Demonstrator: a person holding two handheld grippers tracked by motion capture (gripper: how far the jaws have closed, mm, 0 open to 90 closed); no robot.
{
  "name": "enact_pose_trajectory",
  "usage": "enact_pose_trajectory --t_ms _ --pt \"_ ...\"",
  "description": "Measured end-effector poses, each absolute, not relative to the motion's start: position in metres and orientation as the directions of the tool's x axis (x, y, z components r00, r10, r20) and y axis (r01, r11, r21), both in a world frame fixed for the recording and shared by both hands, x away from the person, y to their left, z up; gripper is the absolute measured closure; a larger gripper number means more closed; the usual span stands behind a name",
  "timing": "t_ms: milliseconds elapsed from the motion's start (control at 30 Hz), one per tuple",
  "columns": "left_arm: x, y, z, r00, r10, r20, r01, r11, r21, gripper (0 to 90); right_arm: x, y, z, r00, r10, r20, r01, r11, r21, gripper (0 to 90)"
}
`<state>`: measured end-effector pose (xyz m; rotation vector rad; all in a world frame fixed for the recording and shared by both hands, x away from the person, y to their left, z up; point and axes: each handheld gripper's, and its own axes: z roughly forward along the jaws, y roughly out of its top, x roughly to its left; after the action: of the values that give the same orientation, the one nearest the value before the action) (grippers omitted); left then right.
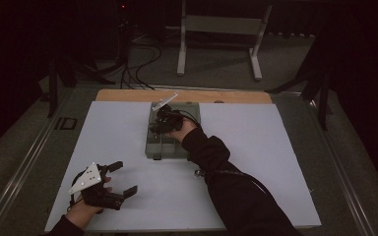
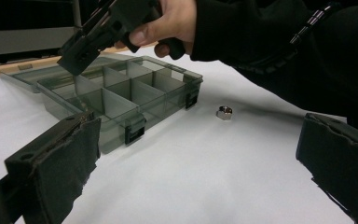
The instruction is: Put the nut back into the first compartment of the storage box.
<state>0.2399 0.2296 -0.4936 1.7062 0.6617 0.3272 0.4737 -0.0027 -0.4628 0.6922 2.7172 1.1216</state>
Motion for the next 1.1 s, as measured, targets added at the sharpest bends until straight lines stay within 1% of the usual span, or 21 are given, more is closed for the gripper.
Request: enact_pose_trajectory --t_ms 67,233,267,333,367,567,733,800,833,1033,1067,1100 --pt "0.240 0.230 -0.494 0.798 0.588 -0.134 0.250 -0.121 0.961 0.4 0.472 -0.004 -0.460 -0.885 0.460 0.074 0.377 0.614 0.693 40.7" --pt "0.240 0.229 -0.493 0.798 0.589 -0.131 0.250 -0.125 0.960 0.4 0.465 -0.014 -0.452 -0.885 0.455 0.094 0.385 0.605 0.697 31.8" --pt "0.240 0.229 -0.493 0.797 0.590 -0.131 0.251 -0.126 0.960 0.4 0.462 -0.016 -0.451 -0.885 0.456 0.089 0.382 0.605 0.699 28.4" --pt "0.240 0.229 -0.494 0.796 0.591 -0.131 0.252 -0.127 0.959 0.4 0.457 -0.021 -0.448 -0.886 0.452 0.098 0.385 0.603 0.698 27.6" --pt "0.240 0.229 -0.494 0.796 0.591 -0.131 0.252 -0.127 0.959 0.4 0.454 -0.023 -0.447 -0.887 0.451 0.100 0.386 0.606 0.695 25.7" --pt "0.240 0.229 -0.493 0.794 0.594 -0.130 0.254 -0.130 0.958 0.4 0.435 -0.043 -0.438 -0.891 0.443 0.103 0.377 0.593 0.712 25.3" --pt "0.240 0.228 -0.493 0.793 0.595 -0.130 0.255 -0.130 0.958 0.4 0.413 -0.063 -0.436 -0.900 0.428 0.087 0.350 0.588 0.729 25.7" --pt "0.240 0.228 -0.493 0.793 0.595 -0.130 0.255 -0.130 0.958 0.4 0.407 -0.069 -0.437 -0.904 0.420 0.081 0.340 0.591 0.732 26.4" --pt "0.241 0.228 -0.493 0.793 0.595 -0.131 0.255 -0.130 0.958 0.4 0.396 -0.080 -0.438 -0.910 0.409 0.069 0.320 0.587 0.744 28.0" --pt "0.241 0.228 -0.493 0.793 0.596 -0.129 0.254 -0.131 0.958 0.4 0.377 -0.100 -0.444 -0.908 0.407 0.097 0.336 0.573 0.748 29.0" --pt "0.241 0.228 -0.493 0.793 0.596 -0.129 0.254 -0.130 0.958 0.4 0.373 -0.104 -0.446 -0.911 0.401 0.100 0.335 0.574 0.747 31.7" --pt "0.241 0.228 -0.493 0.792 0.596 -0.131 0.256 -0.129 0.958 0.4 0.370 -0.109 -0.448 -0.912 0.398 0.102 0.334 0.574 0.748 32.7"
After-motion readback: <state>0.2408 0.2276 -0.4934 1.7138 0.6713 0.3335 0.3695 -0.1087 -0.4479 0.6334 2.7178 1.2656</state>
